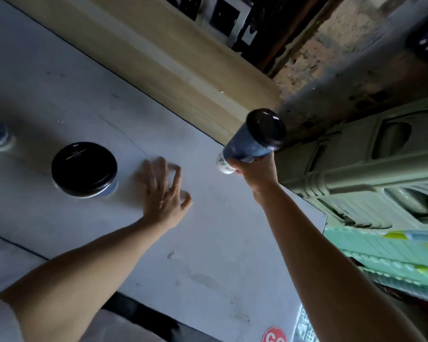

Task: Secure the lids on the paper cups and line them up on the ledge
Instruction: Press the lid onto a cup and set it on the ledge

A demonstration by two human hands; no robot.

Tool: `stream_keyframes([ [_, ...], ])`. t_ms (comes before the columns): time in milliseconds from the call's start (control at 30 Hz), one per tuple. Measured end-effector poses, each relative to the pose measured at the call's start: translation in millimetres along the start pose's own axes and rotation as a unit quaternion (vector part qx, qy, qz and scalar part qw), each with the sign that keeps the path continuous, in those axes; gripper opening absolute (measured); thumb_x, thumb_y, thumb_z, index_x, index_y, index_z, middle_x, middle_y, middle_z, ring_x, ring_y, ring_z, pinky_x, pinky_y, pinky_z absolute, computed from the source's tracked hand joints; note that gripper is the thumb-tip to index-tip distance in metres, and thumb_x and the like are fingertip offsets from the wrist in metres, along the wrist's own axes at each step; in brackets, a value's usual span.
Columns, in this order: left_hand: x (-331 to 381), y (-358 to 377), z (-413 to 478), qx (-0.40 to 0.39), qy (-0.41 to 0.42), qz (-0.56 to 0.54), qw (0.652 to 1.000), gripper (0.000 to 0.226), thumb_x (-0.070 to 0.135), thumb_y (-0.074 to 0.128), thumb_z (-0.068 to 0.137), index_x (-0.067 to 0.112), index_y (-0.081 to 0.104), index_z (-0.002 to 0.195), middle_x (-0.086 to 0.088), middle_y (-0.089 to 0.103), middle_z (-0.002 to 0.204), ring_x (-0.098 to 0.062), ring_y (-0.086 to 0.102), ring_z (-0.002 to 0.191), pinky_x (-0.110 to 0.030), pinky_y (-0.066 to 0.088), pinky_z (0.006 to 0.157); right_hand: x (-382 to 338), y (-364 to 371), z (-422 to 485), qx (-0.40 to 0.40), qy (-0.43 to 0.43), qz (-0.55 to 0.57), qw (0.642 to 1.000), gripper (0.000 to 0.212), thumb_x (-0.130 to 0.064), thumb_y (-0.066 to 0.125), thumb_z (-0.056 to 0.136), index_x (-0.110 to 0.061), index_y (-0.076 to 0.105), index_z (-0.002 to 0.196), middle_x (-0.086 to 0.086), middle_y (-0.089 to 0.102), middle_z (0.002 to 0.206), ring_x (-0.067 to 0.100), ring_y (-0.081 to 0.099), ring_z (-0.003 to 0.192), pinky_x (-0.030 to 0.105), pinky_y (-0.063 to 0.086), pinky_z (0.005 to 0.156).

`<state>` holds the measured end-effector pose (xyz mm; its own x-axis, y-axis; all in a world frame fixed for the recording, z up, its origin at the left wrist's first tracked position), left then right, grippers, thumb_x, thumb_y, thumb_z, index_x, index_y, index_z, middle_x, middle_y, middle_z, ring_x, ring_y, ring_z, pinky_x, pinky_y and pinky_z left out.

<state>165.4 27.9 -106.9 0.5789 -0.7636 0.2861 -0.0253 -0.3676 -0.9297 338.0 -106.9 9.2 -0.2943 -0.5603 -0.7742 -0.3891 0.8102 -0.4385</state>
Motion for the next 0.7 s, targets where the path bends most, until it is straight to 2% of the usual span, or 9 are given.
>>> stream_keyframes([
  [67,9,1,8,0.007,-0.013,0.007,1.000,0.082,0.056,0.049,0.081,0.018,0.029,0.151,-0.026,0.009,0.164,-0.059,0.004,0.145,-0.072,0.013,0.113,5,2,20,0.027,0.005,0.007,1.000,0.098,-0.037,0.094,0.036,-0.019,0.057,0.125,0.001,0.071,0.112,0.021,0.070,0.101,0.048,0.059,0.086],
  [167,21,0,22,0.022,-0.022,0.024,0.999,0.086,0.060,0.049,0.081,0.019,0.027,0.153,-0.027,0.006,0.164,-0.057,0.000,0.147,-0.071,0.001,0.115,3,5,45,0.060,0.010,0.023,0.998,0.092,-0.041,0.091,0.036,-0.020,0.060,0.121,0.001,0.073,0.106,0.023,0.070,0.097,0.046,0.059,0.086],
  [300,35,-4,43,0.045,-0.011,0.026,0.999,0.081,0.058,0.051,0.083,0.018,0.033,0.151,-0.027,0.009,0.164,-0.051,0.003,0.150,-0.069,0.004,0.117,-1,15,83,0.074,0.007,0.022,0.997,0.091,-0.041,0.087,0.038,-0.030,0.057,0.123,-0.008,0.070,0.113,0.015,0.067,0.105,0.042,0.054,0.096],
  [433,35,0,51,0.056,-0.002,0.038,0.998,0.079,0.059,0.050,0.085,0.017,0.035,0.150,-0.026,0.008,0.164,-0.050,0.002,0.150,-0.069,0.008,0.116,-1,30,112,0.080,-0.010,0.003,0.997,0.094,-0.043,0.083,0.039,-0.030,0.053,0.127,-0.007,0.068,0.117,0.015,0.065,0.108,0.041,0.052,0.099],
  [500,33,1,51,0.058,-0.003,0.041,0.997,0.080,0.060,0.050,0.084,0.017,0.036,0.150,-0.026,0.008,0.164,-0.050,0.002,0.150,-0.070,0.009,0.116,0,37,118,0.075,-0.021,-0.009,0.997,0.081,-0.033,0.087,0.045,-0.036,0.055,0.120,-0.009,0.066,0.115,0.014,0.063,0.108,0.039,0.052,0.099],
  [567,32,4,51,0.059,0.001,0.047,0.997,0.083,0.062,0.051,0.083,0.018,0.035,0.151,-0.025,0.008,0.164,-0.050,0.003,0.150,-0.070,0.008,0.116,5,42,120,0.072,-0.038,-0.026,0.996,0.068,-0.017,0.089,0.056,-0.040,0.053,0.109,-0.019,0.061,0.104,0.012,0.060,0.106,0.030,0.050,0.096],
  [633,33,5,52,0.058,0.001,0.045,0.997,0.084,0.063,0.051,0.083,0.018,0.035,0.152,-0.025,0.008,0.164,-0.051,0.005,0.150,-0.070,0.007,0.116,9,44,119,0.073,-0.054,-0.034,0.995,0.071,-0.009,0.087,0.062,-0.029,0.053,0.120,-0.028,0.052,0.097,0.008,0.054,0.103,0.017,0.043,0.089],
  [700,33,6,53,0.052,-0.002,0.040,0.998,0.083,0.062,0.048,0.083,0.018,0.034,0.152,-0.025,0.008,0.164,-0.051,0.006,0.150,-0.071,0.006,0.116,14,48,118,0.073,-0.066,-0.028,0.995,0.075,-0.008,0.087,0.062,-0.018,0.052,0.128,-0.022,0.057,0.103,0.010,0.056,0.105,0.022,0.046,0.091],
])
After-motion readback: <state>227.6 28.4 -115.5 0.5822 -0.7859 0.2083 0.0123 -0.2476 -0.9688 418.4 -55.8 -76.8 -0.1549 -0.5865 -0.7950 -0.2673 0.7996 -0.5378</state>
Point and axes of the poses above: each hand's wrist, its own z-axis towards the middle knuckle, its own y-axis out of the palm, x = y × z, the point moved 6 cm from there along z, towards the middle knuckle
